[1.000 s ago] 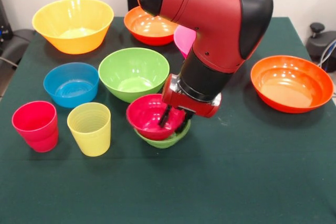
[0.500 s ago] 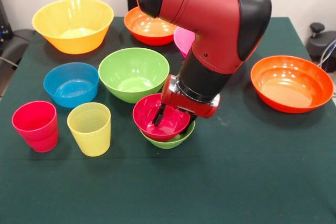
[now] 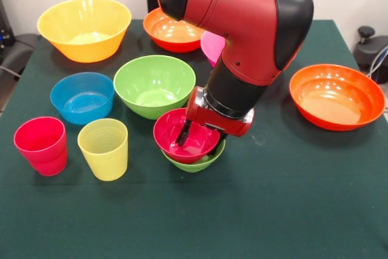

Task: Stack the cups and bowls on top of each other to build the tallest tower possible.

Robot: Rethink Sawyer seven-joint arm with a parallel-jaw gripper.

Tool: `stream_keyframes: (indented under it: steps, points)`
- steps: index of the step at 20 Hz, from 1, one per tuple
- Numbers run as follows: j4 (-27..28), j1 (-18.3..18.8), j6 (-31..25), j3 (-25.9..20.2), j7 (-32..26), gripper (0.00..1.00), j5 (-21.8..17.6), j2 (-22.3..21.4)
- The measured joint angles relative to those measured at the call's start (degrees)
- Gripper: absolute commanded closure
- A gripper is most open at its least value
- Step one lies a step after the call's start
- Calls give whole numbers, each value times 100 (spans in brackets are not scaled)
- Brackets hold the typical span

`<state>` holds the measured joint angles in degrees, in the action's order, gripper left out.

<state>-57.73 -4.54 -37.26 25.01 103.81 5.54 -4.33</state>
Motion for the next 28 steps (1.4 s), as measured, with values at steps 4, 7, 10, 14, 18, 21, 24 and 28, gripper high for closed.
stream_keyframes:
  steps: [4, 7, 10, 14, 18, 21, 24, 28]
  points:
    - [0, 21, 0, -54, 0, 0, 25, -23]
    - [0, 49, 0, -136, 0, 0, 46, -59]
    - [-2, 90, -1, -265, 0, 0, 79, -121]
    - [-3, 147, -1, -480, 0, 0, 113, -222]
    - [-4, 225, -1, -718, 0, 0, 140, -354]
    - [-4, 268, -1, -828, 0, 0, 142, -424]
    - [-5, 286, -1, -877, 0, 0, 141, -454]
    - [-8, 314, -1, -960, 0, 0, 141, -517]
